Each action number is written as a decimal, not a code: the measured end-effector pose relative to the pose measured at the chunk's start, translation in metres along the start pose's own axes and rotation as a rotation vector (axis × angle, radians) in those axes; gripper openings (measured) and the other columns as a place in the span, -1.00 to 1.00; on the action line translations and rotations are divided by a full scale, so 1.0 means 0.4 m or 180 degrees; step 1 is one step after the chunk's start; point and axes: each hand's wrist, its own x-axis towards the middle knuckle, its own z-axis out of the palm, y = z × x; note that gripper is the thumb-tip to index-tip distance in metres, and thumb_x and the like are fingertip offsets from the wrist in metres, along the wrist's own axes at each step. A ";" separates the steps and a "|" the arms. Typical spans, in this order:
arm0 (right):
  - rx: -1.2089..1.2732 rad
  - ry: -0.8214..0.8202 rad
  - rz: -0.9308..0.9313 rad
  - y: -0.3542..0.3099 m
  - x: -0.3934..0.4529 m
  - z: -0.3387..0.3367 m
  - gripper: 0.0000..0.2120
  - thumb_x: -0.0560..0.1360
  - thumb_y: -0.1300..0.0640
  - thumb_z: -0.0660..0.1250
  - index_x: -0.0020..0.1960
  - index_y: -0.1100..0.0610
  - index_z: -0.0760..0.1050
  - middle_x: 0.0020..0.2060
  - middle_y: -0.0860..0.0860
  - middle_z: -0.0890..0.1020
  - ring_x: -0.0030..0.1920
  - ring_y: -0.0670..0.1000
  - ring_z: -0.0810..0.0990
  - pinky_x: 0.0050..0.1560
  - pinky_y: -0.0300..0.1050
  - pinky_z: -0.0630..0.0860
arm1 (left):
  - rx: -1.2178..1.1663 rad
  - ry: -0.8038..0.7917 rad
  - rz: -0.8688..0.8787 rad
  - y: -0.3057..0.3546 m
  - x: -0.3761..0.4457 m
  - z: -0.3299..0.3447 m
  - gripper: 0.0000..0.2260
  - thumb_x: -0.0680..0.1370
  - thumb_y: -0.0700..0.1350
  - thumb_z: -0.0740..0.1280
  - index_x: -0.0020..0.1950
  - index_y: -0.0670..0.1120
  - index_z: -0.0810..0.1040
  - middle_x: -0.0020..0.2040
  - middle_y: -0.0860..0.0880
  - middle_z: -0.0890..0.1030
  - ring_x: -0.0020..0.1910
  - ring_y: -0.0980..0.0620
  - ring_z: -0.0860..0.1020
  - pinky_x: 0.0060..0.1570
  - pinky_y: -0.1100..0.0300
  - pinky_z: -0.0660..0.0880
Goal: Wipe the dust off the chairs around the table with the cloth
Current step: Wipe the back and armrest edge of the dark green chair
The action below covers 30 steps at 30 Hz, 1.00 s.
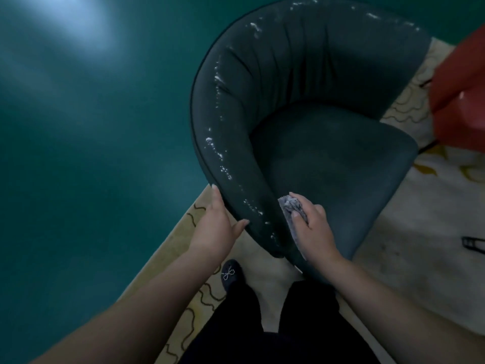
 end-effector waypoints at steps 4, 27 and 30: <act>0.0013 0.0102 0.0005 0.007 -0.041 0.008 -0.62 0.60 0.14 0.17 0.33 -0.21 0.39 0.02 -0.09 0.35 -0.04 -0.46 0.37 -0.09 -0.68 0.20 | -0.0045 -0.0058 0.0024 -0.007 0.002 -0.001 -0.01 0.44 0.15 0.44 0.56 0.02 -0.24 0.26 -0.04 0.53 -0.09 0.12 0.51 -0.21 0.27 0.41; -0.0284 0.0395 -0.1316 0.086 -0.062 0.122 -0.55 0.53 0.05 0.25 0.41 -0.08 0.32 -0.05 0.02 0.31 -0.04 0.00 0.37 0.14 -0.30 0.34 | -0.0366 -0.0032 -0.0102 0.000 0.017 -0.006 0.05 0.39 0.04 0.53 0.57 0.07 -0.22 0.36 -0.02 0.48 0.22 -0.04 0.52 0.18 -0.01 0.50; -0.0151 0.0467 -0.0970 0.070 -0.001 0.131 -0.54 0.54 0.18 0.30 0.41 -0.04 0.35 -0.05 0.01 0.30 -0.05 -0.06 0.36 0.14 -0.44 0.28 | -0.0397 -0.0053 -0.0103 -0.001 0.023 -0.007 0.06 0.38 0.03 0.54 0.56 0.09 -0.21 0.38 0.00 0.47 0.24 -0.04 0.52 0.20 -0.04 0.49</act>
